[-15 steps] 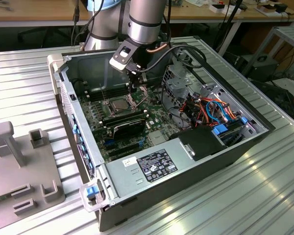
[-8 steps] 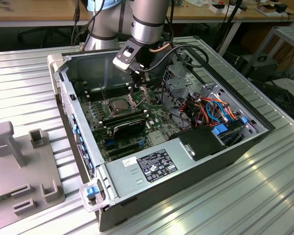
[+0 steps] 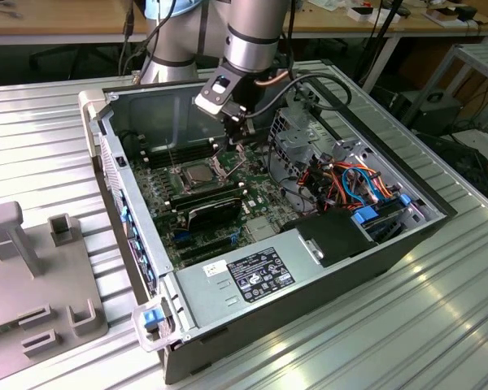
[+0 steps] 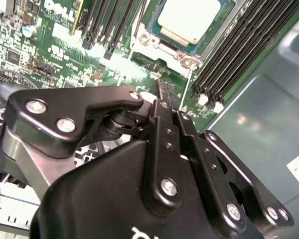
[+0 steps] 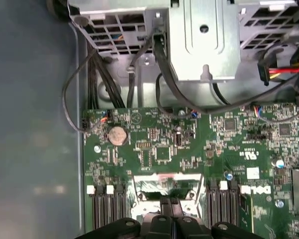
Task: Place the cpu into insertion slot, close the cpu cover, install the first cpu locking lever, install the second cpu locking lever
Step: 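Close the cpu cover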
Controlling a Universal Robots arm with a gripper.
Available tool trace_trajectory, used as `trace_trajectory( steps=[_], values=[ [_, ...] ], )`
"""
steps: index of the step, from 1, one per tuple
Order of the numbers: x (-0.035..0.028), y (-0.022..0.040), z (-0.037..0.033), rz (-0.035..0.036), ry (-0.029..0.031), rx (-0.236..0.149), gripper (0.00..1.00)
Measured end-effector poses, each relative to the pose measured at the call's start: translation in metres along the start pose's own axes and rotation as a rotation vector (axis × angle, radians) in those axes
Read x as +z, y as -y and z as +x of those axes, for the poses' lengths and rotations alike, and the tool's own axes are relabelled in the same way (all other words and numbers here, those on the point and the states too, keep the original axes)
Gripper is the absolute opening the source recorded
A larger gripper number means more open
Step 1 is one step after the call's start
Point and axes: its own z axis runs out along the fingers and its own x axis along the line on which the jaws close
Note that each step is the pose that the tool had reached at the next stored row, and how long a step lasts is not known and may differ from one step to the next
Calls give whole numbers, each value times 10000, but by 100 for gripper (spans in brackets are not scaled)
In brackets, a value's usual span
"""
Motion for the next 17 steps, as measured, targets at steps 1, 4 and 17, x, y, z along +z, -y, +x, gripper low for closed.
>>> trace_trajectory(
  steps=[1,4,17],
  values=[
    [0,-11,1,0,-1,-2,11],
    [-5,-64,7,0,7,-32,11],
    [-25,-301,35,1,12,-88,11]
  ],
)
